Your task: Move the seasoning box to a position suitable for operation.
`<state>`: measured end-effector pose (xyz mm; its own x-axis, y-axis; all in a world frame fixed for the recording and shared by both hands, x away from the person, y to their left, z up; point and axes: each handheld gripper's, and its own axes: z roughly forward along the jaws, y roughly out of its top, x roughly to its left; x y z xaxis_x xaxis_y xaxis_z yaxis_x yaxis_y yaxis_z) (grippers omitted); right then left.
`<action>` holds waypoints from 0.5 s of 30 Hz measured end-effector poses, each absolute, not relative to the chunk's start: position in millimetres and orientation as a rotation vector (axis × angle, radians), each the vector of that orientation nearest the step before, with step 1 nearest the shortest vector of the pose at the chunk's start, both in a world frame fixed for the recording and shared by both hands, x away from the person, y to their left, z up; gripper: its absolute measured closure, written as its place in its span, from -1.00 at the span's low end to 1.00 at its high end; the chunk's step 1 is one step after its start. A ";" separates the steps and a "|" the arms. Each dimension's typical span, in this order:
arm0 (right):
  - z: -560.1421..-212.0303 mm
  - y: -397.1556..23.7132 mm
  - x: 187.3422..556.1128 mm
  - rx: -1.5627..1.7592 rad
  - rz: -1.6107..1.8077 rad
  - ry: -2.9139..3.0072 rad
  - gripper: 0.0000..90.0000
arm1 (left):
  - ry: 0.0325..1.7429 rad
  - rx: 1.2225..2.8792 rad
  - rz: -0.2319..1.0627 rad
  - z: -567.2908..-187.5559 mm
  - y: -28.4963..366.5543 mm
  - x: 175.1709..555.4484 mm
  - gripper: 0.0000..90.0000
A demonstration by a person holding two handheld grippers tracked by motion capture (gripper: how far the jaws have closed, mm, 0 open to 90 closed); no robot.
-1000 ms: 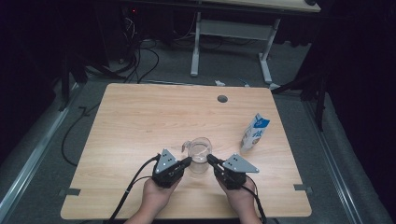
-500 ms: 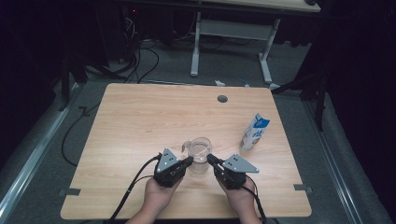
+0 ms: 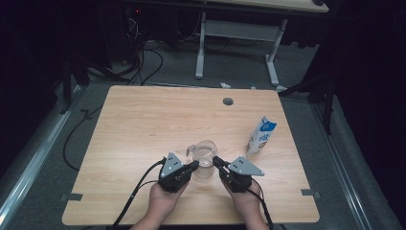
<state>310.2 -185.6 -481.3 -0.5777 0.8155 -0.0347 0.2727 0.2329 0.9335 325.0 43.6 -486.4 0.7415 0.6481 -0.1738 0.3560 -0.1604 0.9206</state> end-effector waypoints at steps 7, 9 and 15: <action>-482.1 -185.9 310.4 0.994 1.345 1.977 0.95 | 0.794 1.755 0.318 -483.6 45.1 325.5 0.99; -482.3 -185.9 310.4 0.993 1.347 1.975 0.95 | 0.795 1.749 0.319 -482.4 45.9 325.9 1.00; -482.9 -187.0 310.6 0.996 1.357 1.975 0.95 | 0.806 1.733 0.328 -479.7 48.8 327.8 0.99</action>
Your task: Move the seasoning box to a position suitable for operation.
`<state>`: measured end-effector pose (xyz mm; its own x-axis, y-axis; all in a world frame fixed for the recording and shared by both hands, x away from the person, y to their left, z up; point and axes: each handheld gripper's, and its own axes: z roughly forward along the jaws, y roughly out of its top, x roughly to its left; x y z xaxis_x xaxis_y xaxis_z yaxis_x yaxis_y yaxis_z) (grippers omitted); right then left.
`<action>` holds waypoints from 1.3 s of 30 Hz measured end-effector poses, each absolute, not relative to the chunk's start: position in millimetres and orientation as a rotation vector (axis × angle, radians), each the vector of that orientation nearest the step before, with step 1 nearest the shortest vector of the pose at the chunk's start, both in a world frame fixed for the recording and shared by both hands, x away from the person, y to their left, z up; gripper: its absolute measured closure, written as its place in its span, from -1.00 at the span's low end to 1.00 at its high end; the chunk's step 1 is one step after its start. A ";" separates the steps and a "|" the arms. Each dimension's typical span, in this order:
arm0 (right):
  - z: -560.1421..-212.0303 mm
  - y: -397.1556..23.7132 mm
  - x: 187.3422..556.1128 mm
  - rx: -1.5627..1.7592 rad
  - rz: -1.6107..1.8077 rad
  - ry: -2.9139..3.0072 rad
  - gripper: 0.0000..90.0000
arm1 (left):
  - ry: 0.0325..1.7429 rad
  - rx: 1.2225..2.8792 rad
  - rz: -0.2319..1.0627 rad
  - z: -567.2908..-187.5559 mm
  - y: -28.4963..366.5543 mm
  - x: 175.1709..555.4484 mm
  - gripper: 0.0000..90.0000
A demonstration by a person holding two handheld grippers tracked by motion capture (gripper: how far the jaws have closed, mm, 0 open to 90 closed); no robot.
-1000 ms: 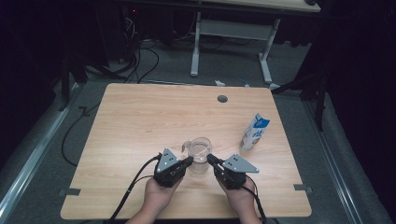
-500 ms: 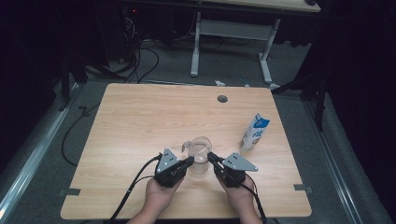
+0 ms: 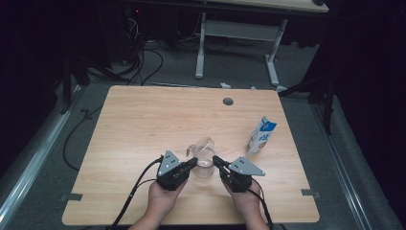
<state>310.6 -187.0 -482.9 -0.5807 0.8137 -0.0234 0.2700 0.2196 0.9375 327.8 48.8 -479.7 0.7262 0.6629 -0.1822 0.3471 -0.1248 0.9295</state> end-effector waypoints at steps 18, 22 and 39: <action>-483.6 -187.4 311.2 0.991 1.370 1.977 0.95 | 0.854 1.687 0.366 -475.1 63.7 334.6 0.99; -483.7 -187.4 311.2 0.989 1.368 1.976 0.95 | 0.869 1.678 0.375 -475.2 67.4 336.9 0.99; -483.6 -187.6 310.6 0.998 1.360 1.966 0.80 | 0.899 1.685 0.387 -481.2 77.8 340.3 0.96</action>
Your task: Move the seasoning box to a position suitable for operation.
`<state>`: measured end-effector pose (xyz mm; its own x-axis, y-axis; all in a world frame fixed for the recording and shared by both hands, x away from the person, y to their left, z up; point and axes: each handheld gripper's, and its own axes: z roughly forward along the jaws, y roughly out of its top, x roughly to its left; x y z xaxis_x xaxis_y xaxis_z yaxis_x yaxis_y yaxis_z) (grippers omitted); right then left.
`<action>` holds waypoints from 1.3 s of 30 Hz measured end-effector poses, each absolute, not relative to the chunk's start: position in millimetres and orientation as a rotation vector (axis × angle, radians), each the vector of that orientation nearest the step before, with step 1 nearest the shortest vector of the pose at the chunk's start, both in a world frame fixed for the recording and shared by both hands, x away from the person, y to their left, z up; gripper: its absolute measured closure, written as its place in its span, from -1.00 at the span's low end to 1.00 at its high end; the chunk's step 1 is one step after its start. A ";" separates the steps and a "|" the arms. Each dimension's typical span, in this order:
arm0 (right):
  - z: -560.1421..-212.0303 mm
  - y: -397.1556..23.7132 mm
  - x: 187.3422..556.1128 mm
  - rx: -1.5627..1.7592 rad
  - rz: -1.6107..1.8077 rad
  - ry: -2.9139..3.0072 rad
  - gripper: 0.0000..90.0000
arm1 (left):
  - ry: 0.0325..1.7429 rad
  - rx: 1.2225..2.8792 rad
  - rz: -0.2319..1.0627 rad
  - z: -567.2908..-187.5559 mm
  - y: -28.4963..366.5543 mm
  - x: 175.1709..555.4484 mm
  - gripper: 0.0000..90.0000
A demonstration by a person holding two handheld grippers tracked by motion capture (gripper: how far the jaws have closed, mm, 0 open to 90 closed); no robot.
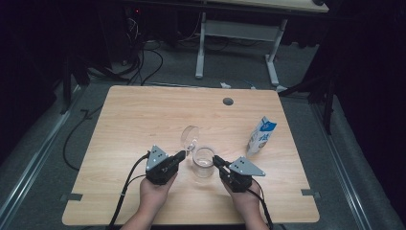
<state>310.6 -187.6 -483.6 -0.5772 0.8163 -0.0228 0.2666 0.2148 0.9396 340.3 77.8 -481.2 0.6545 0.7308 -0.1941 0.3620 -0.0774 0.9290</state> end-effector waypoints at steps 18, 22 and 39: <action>-490.5 -237.6 311.8 1.148 1.264 1.841 0.32 | 1.051 1.853 0.518 -503.2 181.4 338.1 0.42; -498.0 -246.6 315.1 1.195 1.232 1.827 0.22 | 1.045 1.890 0.544 -502.9 198.2 335.6 0.32; -520.1 -264.8 315.9 1.373 1.015 1.774 -0.17 | 0.864 1.902 0.455 -512.4 214.8 318.1 0.22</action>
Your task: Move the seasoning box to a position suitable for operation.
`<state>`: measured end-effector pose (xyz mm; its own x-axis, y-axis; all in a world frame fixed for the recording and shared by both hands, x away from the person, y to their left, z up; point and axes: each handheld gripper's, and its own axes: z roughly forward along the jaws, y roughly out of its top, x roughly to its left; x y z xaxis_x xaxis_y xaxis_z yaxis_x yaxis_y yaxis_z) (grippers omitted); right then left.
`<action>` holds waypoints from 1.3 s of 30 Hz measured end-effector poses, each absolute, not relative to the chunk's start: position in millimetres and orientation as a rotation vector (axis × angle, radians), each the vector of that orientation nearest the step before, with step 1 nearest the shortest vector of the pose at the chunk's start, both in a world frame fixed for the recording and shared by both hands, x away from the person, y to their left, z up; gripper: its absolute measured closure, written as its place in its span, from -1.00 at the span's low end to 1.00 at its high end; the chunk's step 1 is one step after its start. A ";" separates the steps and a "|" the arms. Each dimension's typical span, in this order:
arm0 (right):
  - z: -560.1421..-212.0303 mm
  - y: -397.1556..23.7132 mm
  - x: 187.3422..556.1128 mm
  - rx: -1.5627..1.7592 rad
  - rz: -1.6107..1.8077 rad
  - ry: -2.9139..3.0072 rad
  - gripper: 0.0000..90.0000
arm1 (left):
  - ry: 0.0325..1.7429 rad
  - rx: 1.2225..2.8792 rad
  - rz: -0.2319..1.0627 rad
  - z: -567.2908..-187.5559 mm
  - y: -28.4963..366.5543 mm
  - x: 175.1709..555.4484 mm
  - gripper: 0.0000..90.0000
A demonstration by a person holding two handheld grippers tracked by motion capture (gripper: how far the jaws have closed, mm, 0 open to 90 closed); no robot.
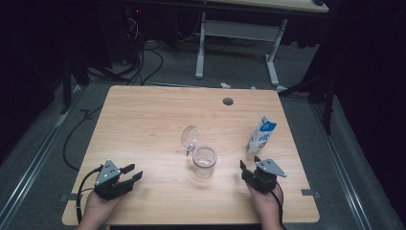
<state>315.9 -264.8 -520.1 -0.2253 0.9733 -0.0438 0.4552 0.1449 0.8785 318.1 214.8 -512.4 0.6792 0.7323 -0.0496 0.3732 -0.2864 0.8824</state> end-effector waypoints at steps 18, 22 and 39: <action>-493.2 -293.2 369.8 1.576 0.929 1.680 -0.66 | 0.808 1.903 0.488 -515.4 199.8 311.3 0.23; -486.6 -295.4 376.6 1.576 0.961 1.648 -0.68 | 0.818 1.903 0.483 -517.2 200.1 312.5 0.23; -476.0 -309.8 368.4 1.532 0.946 1.656 0.27 | 0.816 1.900 0.497 -517.2 202.3 313.6 0.25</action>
<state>368.4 -309.8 -476.0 -0.0744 0.9972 -0.0060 0.5017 0.0426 0.8640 313.6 202.3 -517.2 0.6916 0.7222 -0.0074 0.3255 -0.3025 0.8958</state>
